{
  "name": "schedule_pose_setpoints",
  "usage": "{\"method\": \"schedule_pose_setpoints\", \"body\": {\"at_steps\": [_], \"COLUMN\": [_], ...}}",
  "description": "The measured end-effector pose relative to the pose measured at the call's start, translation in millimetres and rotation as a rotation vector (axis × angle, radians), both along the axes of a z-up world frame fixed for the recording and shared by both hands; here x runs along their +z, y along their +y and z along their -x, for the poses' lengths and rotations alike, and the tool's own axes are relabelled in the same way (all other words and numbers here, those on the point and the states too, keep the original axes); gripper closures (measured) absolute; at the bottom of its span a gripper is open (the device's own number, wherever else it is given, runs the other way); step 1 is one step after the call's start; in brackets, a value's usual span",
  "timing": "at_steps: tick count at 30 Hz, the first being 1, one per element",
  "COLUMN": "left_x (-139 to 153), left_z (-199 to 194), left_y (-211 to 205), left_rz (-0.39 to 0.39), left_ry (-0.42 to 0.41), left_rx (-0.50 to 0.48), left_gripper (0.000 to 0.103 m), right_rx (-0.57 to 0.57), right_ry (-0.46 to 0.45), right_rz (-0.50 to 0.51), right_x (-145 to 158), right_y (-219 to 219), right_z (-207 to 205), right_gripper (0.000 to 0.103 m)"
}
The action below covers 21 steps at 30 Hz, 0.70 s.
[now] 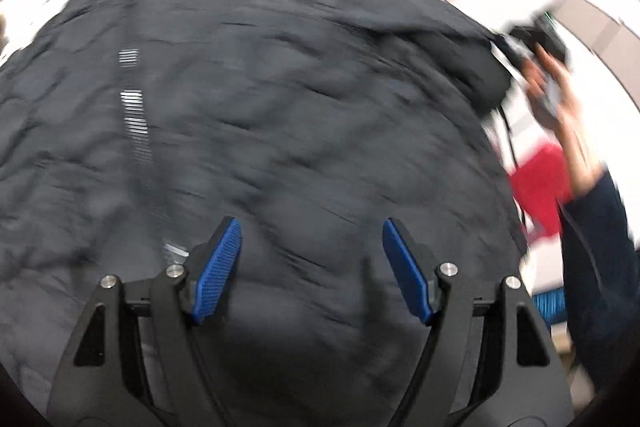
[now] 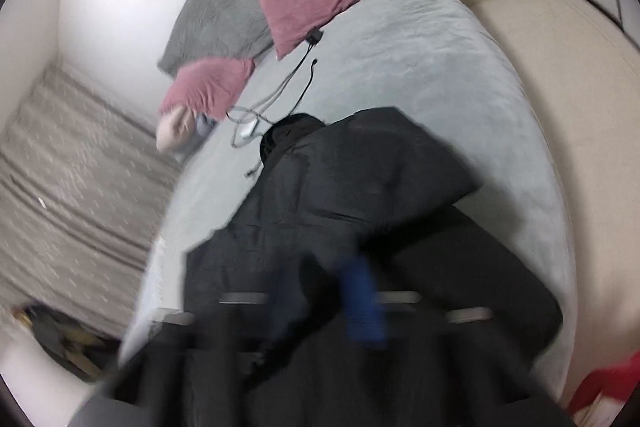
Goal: Fold large clothes
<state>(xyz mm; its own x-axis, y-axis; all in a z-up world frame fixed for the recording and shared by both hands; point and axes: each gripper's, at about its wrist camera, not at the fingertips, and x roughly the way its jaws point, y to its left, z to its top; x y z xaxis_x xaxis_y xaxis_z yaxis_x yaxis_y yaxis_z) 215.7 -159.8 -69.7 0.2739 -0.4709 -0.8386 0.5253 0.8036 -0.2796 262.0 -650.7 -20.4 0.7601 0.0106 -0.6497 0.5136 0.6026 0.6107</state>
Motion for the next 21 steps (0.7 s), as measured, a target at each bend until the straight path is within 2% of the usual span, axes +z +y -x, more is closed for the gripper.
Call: {"method": "schedule_pose_setpoints", "body": {"at_steps": [3, 6, 8, 13, 17, 21], "left_x": [-7.8, -29.3, -32.1, -16.4, 19.3, 38.1], "left_z": [26.4, 38.9, 44.1, 45.9, 22.6, -8.7], "left_y": [-24.3, -29.5, -27.2, -18.7, 10.8, 56.3], "left_rz": [-0.066, -0.139, -0.137, -0.13, -0.045, 0.004], "left_ry": [-0.02, -0.008, -0.004, 0.027, -0.042, -0.028], "left_rx": [-0.082, -0.087, -0.086, -0.111, -0.034, 0.108], "left_gripper": [0.029, 0.029, 0.029, 0.029, 0.029, 0.029], "right_rx": [-0.018, -0.022, -0.017, -0.036, 0.031, 0.067], "right_ry": [-0.064, -0.116, -0.12, -0.139, -0.089, -0.117], "right_rz": [0.074, 0.154, 0.182, 0.255, 0.337, 0.411], "right_x": [25.9, 55.0, 64.4, 71.9, 72.7, 89.8], "right_y": [5.5, 15.9, 22.9, 32.8, 49.0, 70.7], "right_z": [4.9, 17.6, 19.2, 19.3, -1.8, -13.2], "right_gripper": [0.1, 0.1, 0.1, 0.101, 0.1, 0.1]}}
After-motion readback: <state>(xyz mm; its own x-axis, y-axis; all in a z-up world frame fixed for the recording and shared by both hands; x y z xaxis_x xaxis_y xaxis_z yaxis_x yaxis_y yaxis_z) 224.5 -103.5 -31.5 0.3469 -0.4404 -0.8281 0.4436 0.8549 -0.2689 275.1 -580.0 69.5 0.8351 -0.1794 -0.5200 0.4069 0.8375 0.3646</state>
